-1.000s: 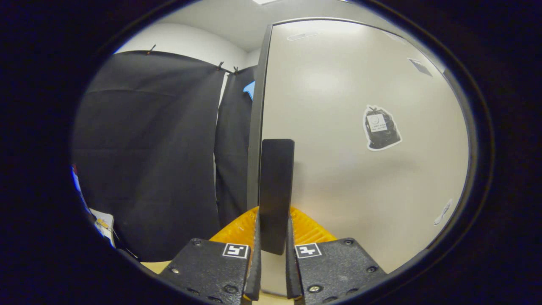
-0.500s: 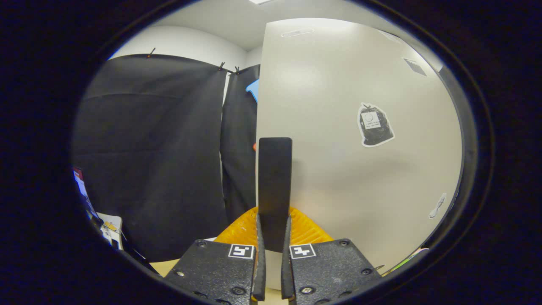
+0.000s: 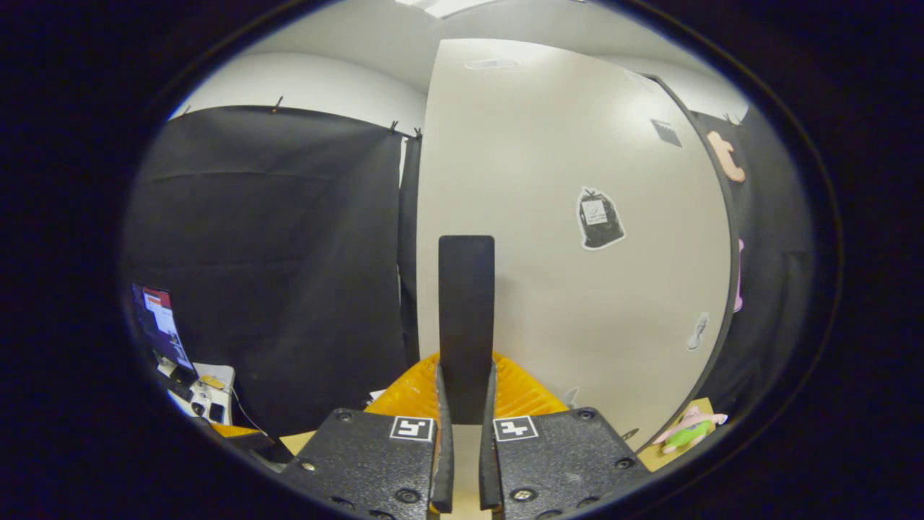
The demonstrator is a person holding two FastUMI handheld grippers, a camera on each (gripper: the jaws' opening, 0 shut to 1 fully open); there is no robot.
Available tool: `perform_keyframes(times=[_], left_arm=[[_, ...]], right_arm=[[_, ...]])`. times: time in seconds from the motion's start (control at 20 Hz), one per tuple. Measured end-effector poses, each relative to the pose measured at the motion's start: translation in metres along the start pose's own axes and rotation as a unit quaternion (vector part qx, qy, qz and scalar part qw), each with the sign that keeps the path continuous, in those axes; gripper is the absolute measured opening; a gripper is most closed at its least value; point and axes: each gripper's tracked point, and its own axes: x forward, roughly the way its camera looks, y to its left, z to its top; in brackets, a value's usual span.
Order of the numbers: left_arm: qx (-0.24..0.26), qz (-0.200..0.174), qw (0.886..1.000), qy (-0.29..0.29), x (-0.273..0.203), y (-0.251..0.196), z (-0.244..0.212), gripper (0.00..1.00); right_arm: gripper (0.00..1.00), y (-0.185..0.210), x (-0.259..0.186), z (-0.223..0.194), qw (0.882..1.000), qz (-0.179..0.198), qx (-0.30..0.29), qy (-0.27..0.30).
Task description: Open the cabinet door with the right hand, grasp the bottle in the cabinet with the left hand and place it on the coaster, then close the cabinet door with the right hand.
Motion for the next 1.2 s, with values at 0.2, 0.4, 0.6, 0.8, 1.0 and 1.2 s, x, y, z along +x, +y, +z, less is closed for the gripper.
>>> perform_keyframes(times=[0.2, 0.4, 0.6, 0.8, 1.0, 1.2], left_arm=[[-0.004, -0.010, 1.000, -0.003, 0.003, -0.010, 0.001, 0.95], [-0.009, -0.026, 1.000, -0.006, 0.010, -0.023, 0.002, 0.95], [-0.015, -0.038, 0.999, -0.009, 0.019, -0.037, 0.001, 0.95], [-0.019, -0.045, 0.999, -0.015, 0.022, -0.051, 0.004, 0.95], [-0.023, -0.053, 0.998, -0.014, 0.023, -0.064, 0.003, 0.95], [-0.019, -0.061, 0.998, -0.011, 0.021, -0.077, 0.001, 0.95]], right_arm=[[0.17, -0.011, -0.047, -0.003, 1.000, -0.004, 0.003, -0.004], [0.17, -0.030, -0.094, -0.004, 1.000, -0.018, 0.005, -0.002], [0.16, -0.051, -0.129, -0.004, 0.999, -0.042, 0.021, -0.003], [0.16, -0.077, -0.154, -0.004, 0.997, -0.080, 0.007, -0.004], [0.16, -0.104, -0.182, -0.004, 0.994, -0.110, 0.020, -0.009], [0.15, -0.142, -0.192, -0.011, 0.987, -0.161, 0.017, -0.004]])
